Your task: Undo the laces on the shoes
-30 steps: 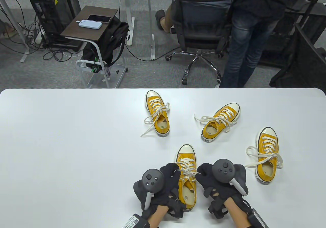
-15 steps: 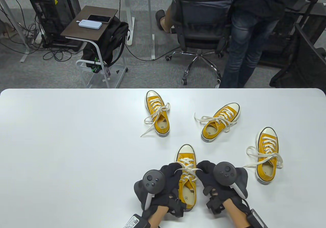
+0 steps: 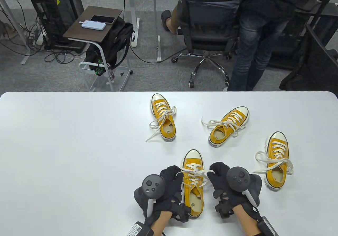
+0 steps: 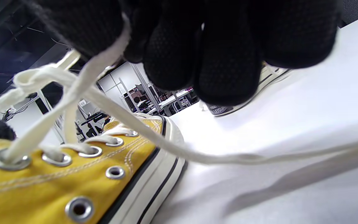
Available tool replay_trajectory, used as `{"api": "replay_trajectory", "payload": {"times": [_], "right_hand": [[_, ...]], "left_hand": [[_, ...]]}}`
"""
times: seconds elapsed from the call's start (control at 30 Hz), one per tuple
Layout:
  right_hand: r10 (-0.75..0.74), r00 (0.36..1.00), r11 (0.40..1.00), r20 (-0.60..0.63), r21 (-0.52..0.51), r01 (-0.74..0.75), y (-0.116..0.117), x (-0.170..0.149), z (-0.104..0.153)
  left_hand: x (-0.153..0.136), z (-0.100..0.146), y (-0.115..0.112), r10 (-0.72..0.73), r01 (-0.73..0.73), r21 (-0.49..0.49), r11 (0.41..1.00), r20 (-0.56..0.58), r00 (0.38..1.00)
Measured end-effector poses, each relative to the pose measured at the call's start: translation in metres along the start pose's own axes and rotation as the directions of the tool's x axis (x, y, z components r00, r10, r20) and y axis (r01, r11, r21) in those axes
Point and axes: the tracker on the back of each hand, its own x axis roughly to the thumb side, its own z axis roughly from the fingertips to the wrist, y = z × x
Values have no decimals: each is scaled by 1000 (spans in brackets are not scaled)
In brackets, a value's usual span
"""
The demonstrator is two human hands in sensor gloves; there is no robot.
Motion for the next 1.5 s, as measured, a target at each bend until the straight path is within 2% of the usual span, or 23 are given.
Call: {"api": "replay_trajectory", "payload": {"times": [0.2, 0.37, 1.5], "right_hand": [[2, 1000, 1000, -14, 13, -2, -1, -2, -2], [-17, 999, 1000, -39, -22, 16, -5, -7, -2], [-116, 984, 991, -133, -77, 106, -22, -28, -8]], "left_hand": [[-7, -2, 4, 2, -1, 26, 1000, -53, 999], [-8, -4, 6, 7, -5, 36, 999, -49, 999], [-24, -11, 29, 115, -98, 130, 987, -138, 984]]}}
